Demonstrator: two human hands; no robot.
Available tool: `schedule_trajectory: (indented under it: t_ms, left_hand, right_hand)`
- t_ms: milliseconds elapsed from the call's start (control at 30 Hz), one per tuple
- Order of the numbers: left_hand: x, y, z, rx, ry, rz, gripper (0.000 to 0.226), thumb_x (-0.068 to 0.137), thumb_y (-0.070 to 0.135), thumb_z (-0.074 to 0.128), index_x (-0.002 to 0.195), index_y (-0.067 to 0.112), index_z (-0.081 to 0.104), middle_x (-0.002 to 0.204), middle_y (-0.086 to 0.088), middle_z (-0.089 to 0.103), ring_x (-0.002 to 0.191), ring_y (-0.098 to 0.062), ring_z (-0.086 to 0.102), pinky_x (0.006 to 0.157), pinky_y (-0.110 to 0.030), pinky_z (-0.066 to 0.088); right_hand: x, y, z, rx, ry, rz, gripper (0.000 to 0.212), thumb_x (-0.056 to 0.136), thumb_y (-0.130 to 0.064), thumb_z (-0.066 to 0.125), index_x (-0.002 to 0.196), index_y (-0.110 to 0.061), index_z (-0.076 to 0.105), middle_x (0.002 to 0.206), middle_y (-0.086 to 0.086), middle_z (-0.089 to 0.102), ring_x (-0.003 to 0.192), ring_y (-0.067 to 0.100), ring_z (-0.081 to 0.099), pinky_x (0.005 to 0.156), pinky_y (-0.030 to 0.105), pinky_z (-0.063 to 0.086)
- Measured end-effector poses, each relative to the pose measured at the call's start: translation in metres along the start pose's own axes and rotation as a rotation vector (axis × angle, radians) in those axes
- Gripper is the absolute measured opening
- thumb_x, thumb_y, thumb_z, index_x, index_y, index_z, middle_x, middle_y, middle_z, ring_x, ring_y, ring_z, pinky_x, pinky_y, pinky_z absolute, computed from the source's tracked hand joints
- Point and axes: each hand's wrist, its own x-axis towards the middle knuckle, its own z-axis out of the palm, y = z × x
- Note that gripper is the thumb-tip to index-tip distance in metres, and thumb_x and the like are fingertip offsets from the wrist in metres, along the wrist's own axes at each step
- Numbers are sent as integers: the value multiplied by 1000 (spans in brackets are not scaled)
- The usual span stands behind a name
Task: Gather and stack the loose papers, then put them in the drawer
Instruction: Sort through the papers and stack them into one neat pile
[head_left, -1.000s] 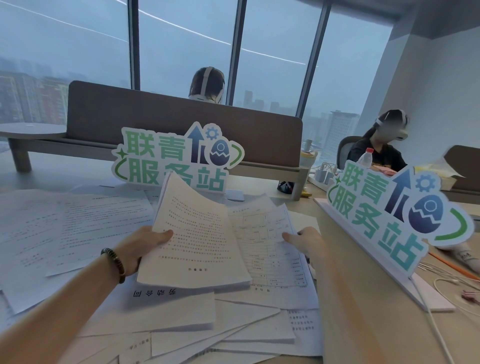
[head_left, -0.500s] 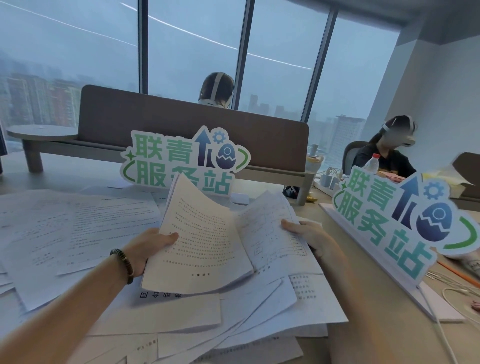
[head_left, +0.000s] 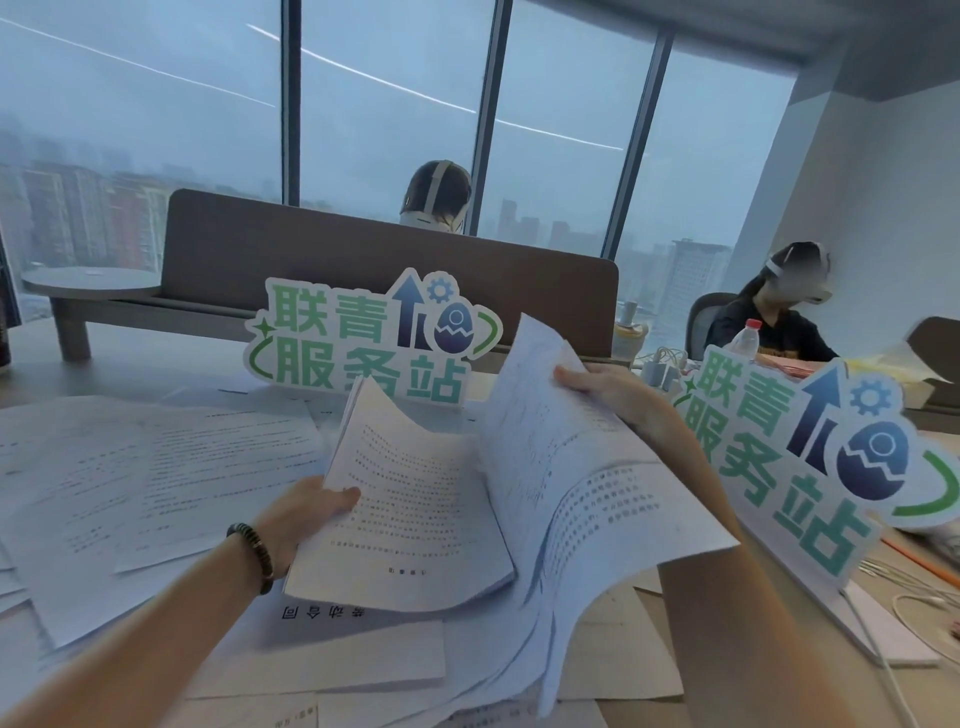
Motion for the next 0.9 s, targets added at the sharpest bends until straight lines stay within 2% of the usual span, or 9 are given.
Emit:
schedule_trajectory:
  t_ms: [167,367,433,500,567,633,700,733,900]
  left_hand:
    - [-3,2,2,-30,-2,18,15,99,13,52,104,7,65,96,-14,74,86,-34,71,65,-38,57]
    - [-9,7,4,-46,47,42,13,98,15,55,97,6,65,78,-9,74,70,-25,70,48,-28,55]
    - [-10,8,2,-74,58,68,20,97,22,58,99,5,67,77,-8,76,73,-27,72,57,-31,56]
    - [-7,10,1,-129,85,78,31,93,36,61,101,7,69,93,-11,75,89,-32,70,80,-40,56]
    - [-9,15,2,-170,121,91,34,90,47,59,88,15,67,93,-8,70,92,-29,65,94,-40,47]
    - [-12,21,4,-224,77,123,45,78,62,63,87,18,67,87,-5,71,88,-28,66,88,-36,48]
    - [-13,21,2,-297,-3,124,78,46,77,75,97,18,73,93,-8,77,88,-32,73,74,-36,58]
    - [-14,20,0,-335,-45,130,83,41,74,80,101,17,73,97,-10,77,88,-32,74,69,-37,60]
    - [-21,15,5,-270,-111,139,34,89,22,63,115,1,66,102,-21,74,89,-39,72,74,-49,60]
  right_hand:
    - [-12,-31,-7,121,-93,-116,69,63,-46,83,120,-10,67,121,16,69,98,31,69,100,45,53]
    - [-18,-39,-13,374,-111,-255,26,88,-28,68,110,-14,70,96,7,75,78,23,72,74,34,61]
    - [-16,-31,-8,327,-63,-240,38,79,-39,74,107,-14,70,94,6,76,75,22,73,75,36,61]
    - [-7,-14,1,242,36,-180,61,67,-48,82,111,-8,70,90,5,76,72,21,73,77,36,60]
    - [2,12,11,267,95,-77,54,80,-30,78,123,0,64,90,7,76,71,22,74,67,33,59]
    - [6,39,21,267,124,55,56,87,-22,75,135,-3,55,108,12,73,80,25,75,62,34,59]
    - [5,59,31,235,149,118,61,88,-22,74,142,-9,48,118,12,69,88,26,73,60,34,58]
    - [3,67,35,226,152,137,54,90,-20,72,139,-10,50,115,11,70,88,26,73,60,34,58]
    - [-6,93,56,172,127,185,25,94,-3,57,118,-7,63,109,12,72,95,32,70,88,48,57]
